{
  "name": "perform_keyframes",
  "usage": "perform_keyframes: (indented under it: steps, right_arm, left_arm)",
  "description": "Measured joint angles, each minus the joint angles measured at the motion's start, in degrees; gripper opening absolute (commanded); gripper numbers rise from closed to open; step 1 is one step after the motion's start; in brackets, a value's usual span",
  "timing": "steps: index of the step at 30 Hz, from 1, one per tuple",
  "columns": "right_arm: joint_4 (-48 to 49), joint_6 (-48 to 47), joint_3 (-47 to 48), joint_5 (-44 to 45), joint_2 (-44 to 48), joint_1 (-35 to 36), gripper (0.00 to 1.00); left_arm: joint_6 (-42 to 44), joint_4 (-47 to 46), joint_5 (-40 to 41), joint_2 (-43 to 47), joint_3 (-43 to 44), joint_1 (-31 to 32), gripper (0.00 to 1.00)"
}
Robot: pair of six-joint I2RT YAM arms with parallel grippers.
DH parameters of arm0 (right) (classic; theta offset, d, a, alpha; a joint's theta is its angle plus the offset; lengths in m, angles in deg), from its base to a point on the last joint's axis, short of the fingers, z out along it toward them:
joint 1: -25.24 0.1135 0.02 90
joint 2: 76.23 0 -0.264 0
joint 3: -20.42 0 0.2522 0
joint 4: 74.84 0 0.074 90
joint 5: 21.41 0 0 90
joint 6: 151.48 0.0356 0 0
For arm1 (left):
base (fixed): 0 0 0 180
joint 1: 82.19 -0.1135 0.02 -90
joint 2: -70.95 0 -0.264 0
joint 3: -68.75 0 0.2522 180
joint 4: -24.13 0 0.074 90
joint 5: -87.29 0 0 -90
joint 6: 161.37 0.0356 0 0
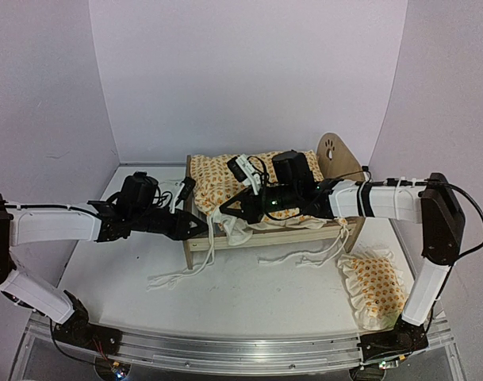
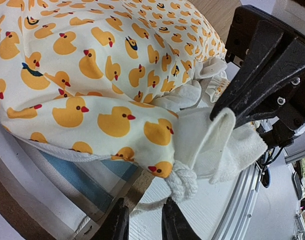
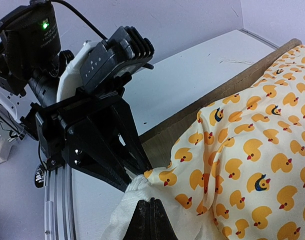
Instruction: Set up the pet bed
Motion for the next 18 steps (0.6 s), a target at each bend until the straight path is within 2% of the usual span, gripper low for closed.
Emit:
perform_keyframes:
  steps: [5,12,18]
  right_arm:
    - [0.00,-0.02,0.04,-0.15,-0.02,0.00,0.00]
    - [0.00,-0.17,0.04,-0.17,-0.02,-0.02,0.00]
    - [0.02,-0.22,0.04,-0.26,-0.02,-0.04,0.00]
  left_arm:
    - [0.02,0.02,-0.26,0.00,0.00,0.63,0.21]
    - [-0.02,0.07,-0.11,0.63,-0.04,1.05,0.27]
    - [-0.11,-0.02,0.92,2.36,-0.11,1.05,0.22]
